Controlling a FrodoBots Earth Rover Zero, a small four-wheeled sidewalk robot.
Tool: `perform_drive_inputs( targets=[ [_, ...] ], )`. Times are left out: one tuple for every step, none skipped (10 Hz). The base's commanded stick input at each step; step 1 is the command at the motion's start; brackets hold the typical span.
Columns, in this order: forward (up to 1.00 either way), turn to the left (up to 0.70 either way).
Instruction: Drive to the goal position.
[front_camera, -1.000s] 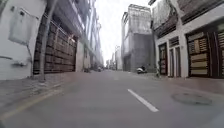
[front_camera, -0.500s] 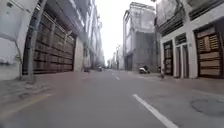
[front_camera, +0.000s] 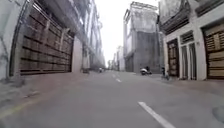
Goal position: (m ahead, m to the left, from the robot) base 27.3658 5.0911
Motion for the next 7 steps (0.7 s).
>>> perform_drive_inputs(
  targets=[
    [1.0, 0.06],
    [1.0, 0.06],
    [1.0, 0.06],
    [1.0, 0.06],
    [1.0, 0.06],
    [1.0, 0.06],
    [1.0, 0.06]
  ],
)
